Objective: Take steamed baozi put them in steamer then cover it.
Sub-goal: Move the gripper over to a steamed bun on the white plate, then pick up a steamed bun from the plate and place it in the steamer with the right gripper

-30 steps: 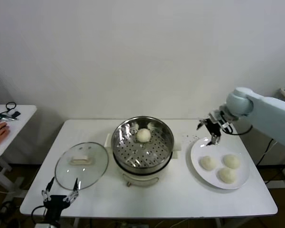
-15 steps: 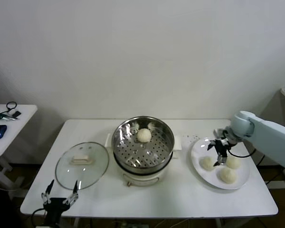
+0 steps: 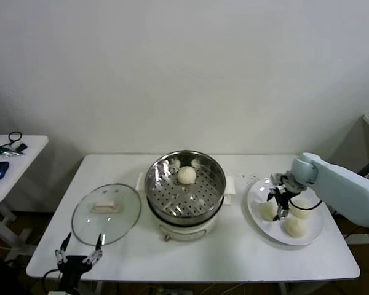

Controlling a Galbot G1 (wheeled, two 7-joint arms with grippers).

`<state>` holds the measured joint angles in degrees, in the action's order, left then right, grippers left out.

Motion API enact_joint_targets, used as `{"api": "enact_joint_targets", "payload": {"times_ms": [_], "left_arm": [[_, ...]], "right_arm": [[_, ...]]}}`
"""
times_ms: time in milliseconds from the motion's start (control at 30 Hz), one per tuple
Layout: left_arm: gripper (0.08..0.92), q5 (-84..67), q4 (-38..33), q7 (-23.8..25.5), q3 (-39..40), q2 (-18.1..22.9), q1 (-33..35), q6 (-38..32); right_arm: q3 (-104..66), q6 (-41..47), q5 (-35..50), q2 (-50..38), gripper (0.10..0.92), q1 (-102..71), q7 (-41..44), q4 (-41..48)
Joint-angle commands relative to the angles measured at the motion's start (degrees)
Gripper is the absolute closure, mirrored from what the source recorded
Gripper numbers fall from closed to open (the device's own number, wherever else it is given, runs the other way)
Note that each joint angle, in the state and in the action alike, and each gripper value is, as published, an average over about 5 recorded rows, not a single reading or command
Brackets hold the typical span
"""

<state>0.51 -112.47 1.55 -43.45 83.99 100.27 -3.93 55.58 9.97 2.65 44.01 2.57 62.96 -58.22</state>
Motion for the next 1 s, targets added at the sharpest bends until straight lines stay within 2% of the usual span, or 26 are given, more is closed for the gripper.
{"api": "enact_joint_targets", "payload": {"times_ms": [33, 133, 333, 600, 1000], "left_arm": [[0.177, 0.0, 0.1, 0.0, 0.0, -0.1, -0.2, 0.0], [0.177, 0.1, 0.1, 0.0, 0.0, -0.1, -0.2, 0.0], [0.177, 0.2, -0.2, 0.0, 0.2, -0.1, 0.2, 0.0], [0.177, 0.3, -0.9, 0.0, 0.5, -0.3, 0.5, 0.1], [0.177, 1.4, -2.6, 0.1, 2.2, -0.3, 1.4, 0.4]], "right_arm": [[-0.9, 0.0, -0.7, 1.5, 0.278, -1.2, 0.1, 1.8], [-1.2, 0.0, -0.3, 1.4, 0.321, -1.1, 0.2, 1.8], [-0.3, 0.1, 3.0, -0.1, 0.344, 2.1, 0.1, 0.4], [10.1, 0.4, 12.1, -2.4, 0.345, 19.0, 0.1, -3.1], [22.6, 4.5, 27.9, 6.1, 0.344, 40.0, -2.6, -8.7]]}}
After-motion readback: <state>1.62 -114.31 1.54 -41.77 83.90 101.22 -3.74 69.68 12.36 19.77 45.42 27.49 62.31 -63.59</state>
